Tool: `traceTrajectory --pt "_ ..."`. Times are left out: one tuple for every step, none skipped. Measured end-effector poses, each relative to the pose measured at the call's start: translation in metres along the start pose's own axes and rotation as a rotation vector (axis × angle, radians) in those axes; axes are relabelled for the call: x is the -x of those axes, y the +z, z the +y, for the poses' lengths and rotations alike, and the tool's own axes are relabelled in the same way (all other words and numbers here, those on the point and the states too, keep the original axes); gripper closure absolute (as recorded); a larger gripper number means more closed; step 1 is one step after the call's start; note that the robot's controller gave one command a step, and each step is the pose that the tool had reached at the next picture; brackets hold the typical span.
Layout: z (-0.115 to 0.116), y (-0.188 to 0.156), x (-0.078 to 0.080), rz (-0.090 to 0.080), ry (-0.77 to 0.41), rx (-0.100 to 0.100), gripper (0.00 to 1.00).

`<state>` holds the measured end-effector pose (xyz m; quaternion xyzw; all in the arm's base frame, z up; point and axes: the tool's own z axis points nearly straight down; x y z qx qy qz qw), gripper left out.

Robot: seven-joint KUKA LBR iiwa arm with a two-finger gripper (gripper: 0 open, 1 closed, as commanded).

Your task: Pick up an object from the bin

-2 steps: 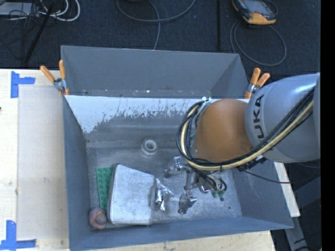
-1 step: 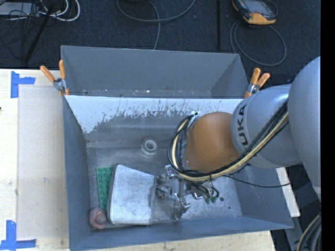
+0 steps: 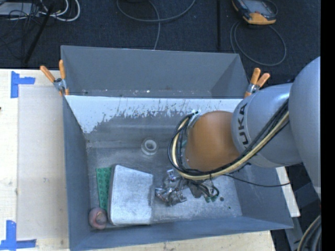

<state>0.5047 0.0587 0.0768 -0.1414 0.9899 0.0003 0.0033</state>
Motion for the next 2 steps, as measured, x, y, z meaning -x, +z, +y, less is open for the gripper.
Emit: traceTrajectory --pt "0.001 -0.121 -0.012 0.0 -0.093 0.0 1.0" --pt "-0.002 -0.171 -0.012 0.001 -0.097 0.0 1.0"
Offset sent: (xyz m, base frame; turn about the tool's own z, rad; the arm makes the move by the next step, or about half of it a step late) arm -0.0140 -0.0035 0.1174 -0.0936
